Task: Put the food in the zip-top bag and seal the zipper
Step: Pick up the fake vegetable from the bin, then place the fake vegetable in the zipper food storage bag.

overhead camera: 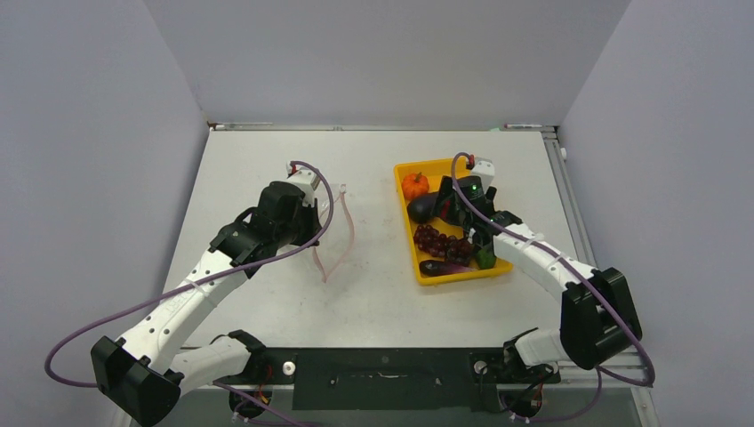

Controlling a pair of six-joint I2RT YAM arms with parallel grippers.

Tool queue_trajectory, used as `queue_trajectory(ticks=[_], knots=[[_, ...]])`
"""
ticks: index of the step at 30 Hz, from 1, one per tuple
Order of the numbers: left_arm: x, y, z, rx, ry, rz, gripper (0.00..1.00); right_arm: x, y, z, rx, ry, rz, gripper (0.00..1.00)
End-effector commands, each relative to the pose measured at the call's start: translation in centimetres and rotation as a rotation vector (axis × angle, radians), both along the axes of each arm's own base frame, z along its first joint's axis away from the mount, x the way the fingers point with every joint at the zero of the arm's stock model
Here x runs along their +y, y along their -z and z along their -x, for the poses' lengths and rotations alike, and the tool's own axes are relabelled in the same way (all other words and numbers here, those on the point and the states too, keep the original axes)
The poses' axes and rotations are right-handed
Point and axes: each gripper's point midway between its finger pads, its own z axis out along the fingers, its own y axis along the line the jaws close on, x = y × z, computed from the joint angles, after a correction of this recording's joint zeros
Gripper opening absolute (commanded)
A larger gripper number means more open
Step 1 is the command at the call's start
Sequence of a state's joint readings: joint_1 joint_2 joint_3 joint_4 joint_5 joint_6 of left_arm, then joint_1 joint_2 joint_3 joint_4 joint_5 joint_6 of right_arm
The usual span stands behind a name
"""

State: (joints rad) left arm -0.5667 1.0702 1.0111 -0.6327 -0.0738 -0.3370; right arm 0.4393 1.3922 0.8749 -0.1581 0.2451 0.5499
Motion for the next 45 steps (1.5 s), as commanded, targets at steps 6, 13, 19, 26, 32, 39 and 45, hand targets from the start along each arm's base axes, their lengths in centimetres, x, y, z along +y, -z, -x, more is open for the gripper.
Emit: queue_trajectory(ticks=[6, 13, 19, 26, 32, 39, 45], knots=[[-0.3, -1.4, -0.7, -0.039, -0.013, 0.029, 0.0, 4.1, -6.9, 1.4, -0.161, -0.172, -0.062, 0.4], [-0.2, -1.4, -0.8, -0.04, -0.017, 0.025, 0.0, 8.6, -9.9, 3.8, -0.225, -0.373, -0.112, 0.4], [-0.2, -1.4, -0.8, -0.04, -0.019, 0.023, 0.0, 13.0, -12.3, 6.6, -0.285, -0.602, -0.23, 0.4], [-0.1, -1.3, -0.8, -0.04, -0.022, 0.02, 0.0, 16.8, -13.8, 9.2, -0.325, -0.753, -0.242, 0.4], [0.0, -1.3, -0.8, -0.041, -0.024, 0.019, 0.0, 20.0, -14.5, 11.2, -0.341, -0.857, -0.227, 0.41], [0.0, -1.4, -0.8, -0.045, -0.023, 0.02, 0.0, 23.2, -14.7, 11.8, -0.358, -0.912, -0.236, 0.41], [0.0, -1.6, -0.8, -0.049, -0.023, 0.022, 0.0, 25.2, -13.3, 11.4, -0.332, -0.926, -0.217, 0.41]])
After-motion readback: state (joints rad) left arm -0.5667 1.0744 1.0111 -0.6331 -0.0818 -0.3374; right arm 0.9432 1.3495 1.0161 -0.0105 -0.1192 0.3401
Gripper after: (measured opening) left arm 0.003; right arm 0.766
